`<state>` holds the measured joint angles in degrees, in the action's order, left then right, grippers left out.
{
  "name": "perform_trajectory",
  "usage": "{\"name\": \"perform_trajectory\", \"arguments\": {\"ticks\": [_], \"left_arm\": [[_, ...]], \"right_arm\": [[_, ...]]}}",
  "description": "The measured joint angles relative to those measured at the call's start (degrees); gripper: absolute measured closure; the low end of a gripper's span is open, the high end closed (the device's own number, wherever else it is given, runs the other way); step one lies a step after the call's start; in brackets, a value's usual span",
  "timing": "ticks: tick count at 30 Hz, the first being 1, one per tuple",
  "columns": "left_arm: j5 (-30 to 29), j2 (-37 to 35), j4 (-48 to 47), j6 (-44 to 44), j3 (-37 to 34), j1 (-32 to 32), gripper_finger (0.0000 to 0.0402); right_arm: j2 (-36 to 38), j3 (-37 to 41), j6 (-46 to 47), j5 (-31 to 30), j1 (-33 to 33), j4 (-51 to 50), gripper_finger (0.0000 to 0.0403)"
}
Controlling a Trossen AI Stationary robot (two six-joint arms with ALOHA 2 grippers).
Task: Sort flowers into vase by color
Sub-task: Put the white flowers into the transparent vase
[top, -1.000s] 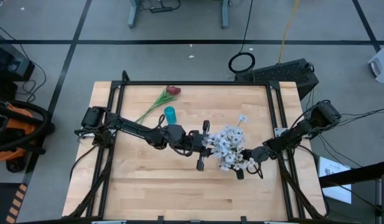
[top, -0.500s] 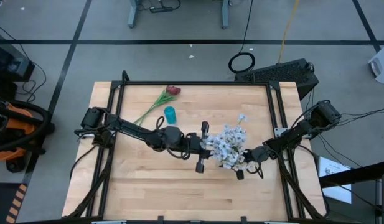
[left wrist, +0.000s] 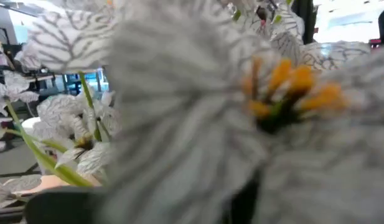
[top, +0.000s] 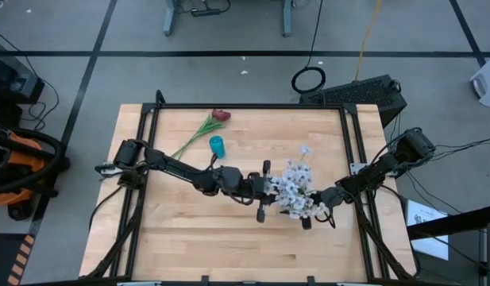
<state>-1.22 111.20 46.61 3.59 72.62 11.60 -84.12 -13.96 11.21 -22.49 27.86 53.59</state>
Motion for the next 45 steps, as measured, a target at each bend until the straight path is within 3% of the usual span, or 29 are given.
{"name": "perform_trajectory", "arguments": {"ticks": [15,19,27,31,35,40,45], "left_arm": [[-0.6,1.99,-5.42,4.79,-0.02,0.44,0.0346],[-0.6,1.62,-7.31,4.73,-0.06,0.44,0.0314],[-2.6,-0.61,-15.14,4.54,-0.06,0.57,0.0202],[-2.8,-2.37,-19.42,3.48,-0.06,0.89,0.0165],[-3.93,-4.76,-26.13,1.91,-0.07,1.37,0.0152],[-9.95,-8.2,-36.4,0.22,-0.04,2.24,0.015],[-13.0,-9.29,-38.97,-1.84,-0.08,4.23,0.015]], "right_arm": [[0.0,-0.02,-0.49,0.07,0.0,-0.22,0.0158],[0.0,-0.02,-0.47,0.07,0.0,-0.24,0.0158],[0.0,-0.02,-0.43,0.15,0.0,-0.35,0.0158],[0.02,-0.04,-0.01,0.14,0.0,-0.51,0.0158],[0.04,-0.04,0.06,0.16,0.0,-0.62,0.0158],[0.04,-0.07,0.03,0.12,0.0,-0.88,0.0158],[0.04,-0.07,0.07,0.1,0.02,-0.97,0.0158]]}}
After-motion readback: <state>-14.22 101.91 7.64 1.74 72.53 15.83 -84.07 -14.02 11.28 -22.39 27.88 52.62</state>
